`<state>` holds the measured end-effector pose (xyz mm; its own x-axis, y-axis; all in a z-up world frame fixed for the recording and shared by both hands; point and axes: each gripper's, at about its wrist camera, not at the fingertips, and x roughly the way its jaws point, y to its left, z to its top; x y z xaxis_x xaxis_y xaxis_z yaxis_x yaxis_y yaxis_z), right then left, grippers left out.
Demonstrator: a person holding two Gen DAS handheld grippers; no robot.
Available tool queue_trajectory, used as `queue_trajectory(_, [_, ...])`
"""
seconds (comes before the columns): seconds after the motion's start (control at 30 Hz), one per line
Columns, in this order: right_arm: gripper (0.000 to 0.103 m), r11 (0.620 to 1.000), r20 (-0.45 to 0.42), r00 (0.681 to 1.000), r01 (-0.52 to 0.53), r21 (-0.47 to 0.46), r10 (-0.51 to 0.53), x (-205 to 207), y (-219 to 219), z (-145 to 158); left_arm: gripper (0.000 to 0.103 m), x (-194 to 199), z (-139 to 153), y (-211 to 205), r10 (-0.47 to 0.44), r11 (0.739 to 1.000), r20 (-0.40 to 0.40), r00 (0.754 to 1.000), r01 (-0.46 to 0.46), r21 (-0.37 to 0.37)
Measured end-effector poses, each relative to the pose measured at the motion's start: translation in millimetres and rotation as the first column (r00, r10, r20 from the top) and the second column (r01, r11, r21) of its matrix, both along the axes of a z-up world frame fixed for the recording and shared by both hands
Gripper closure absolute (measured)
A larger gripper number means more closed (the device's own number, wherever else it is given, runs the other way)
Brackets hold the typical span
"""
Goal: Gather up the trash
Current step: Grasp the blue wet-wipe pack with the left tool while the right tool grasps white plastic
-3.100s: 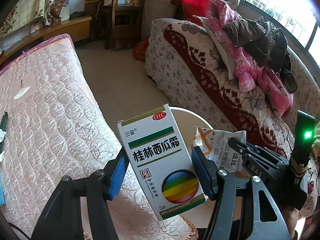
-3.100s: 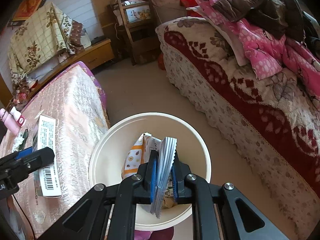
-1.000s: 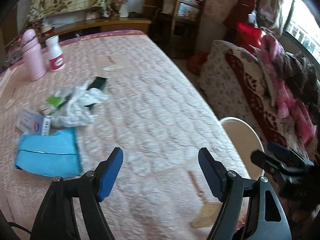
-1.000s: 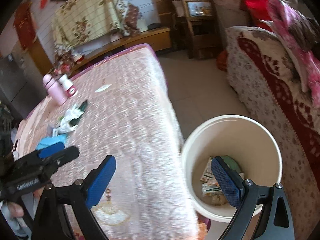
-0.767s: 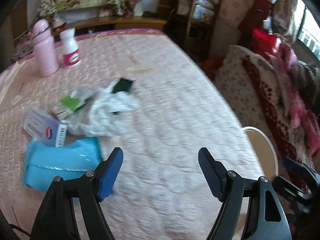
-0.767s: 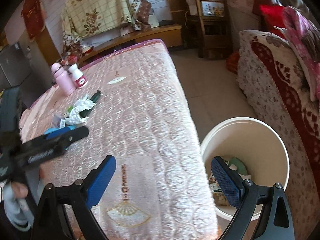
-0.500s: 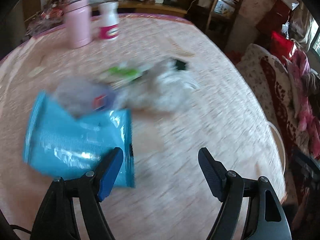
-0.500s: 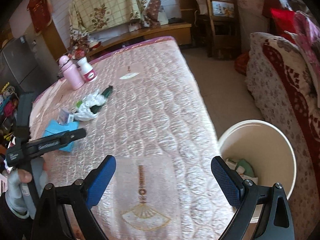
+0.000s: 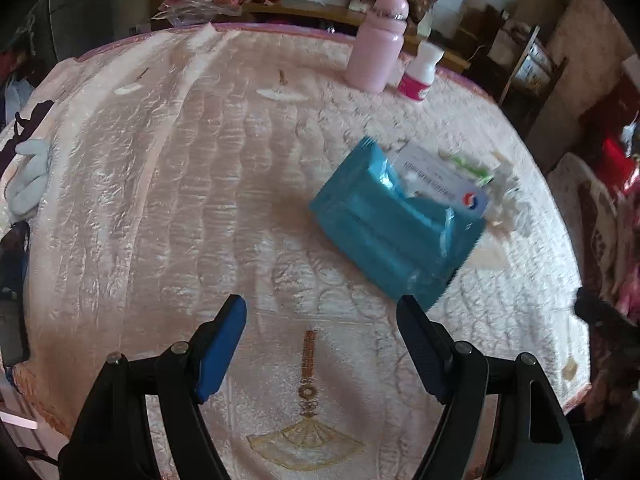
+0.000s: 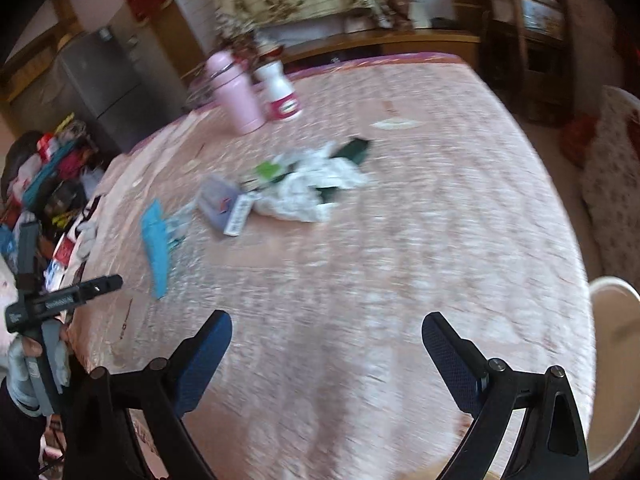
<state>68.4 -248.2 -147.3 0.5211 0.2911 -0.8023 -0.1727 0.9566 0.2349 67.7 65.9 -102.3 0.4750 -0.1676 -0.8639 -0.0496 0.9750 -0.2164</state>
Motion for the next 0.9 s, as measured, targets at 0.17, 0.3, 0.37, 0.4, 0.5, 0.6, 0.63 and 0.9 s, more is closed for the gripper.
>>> queue_trajectory(0.17, [0.005, 1.0, 0.002, 1.0, -0.028, -0.008, 0.028, 11, 28, -4, 0.025, 7, 3, -19, -0.029, 0.997, 0.017, 0.999, 0.03, -0.078])
queue_trajectory(0.3, [0.005, 1.0, 0.019, 1.0, -0.007, -0.003, 0.007, 20, 30, -1, 0.024, 25, 7, -29, 0.027, 0.987, 0.055, 0.998, -0.018, -0.157])
queue_trajectory(0.37, [0.005, 1.0, 0.031, 1.0, -0.003, 0.001, 0.003, 28, 28, 2, 0.024, 39, 5, -31, 0.08, 0.983, 0.064, 0.995, -0.068, -0.171])
queue_trajectory(0.4, [0.005, 1.0, 0.039, 0.999, -0.002, 0.001, 0.002, 32, 27, 3, 0.024, 44, 3, -31, 0.112, 0.979, 0.062, 0.992, -0.099, -0.179])
queue_trajectory(0.5, [0.005, 0.999, 0.053, 0.998, 0.019, -0.033, -0.017, 46, 31, 6, 0.024, 53, -6, -25, 0.196, 0.964, 0.043, 0.98, -0.185, -0.19])
queue_trajectory(0.6, [0.005, 0.999, 0.067, 0.997, 0.039, -0.032, -0.037, 65, 34, 7, 0.024, 57, -17, -19, 0.248, 0.948, 0.018, 0.968, -0.239, -0.212])
queue_trajectory(0.63, [0.005, 0.998, 0.073, 0.996, 0.048, -0.039, -0.045, 73, 35, 6, 0.024, 58, -20, -18, 0.264, 0.942, 0.013, 0.964, -0.255, -0.218])
queue_trajectory(0.9, [0.013, 0.989, 0.065, 0.998, 0.014, -0.148, -0.005, 113, 55, -20, 0.02, 70, -44, -26, 0.27, 0.934, -0.028, 0.962, -0.269, -0.236])
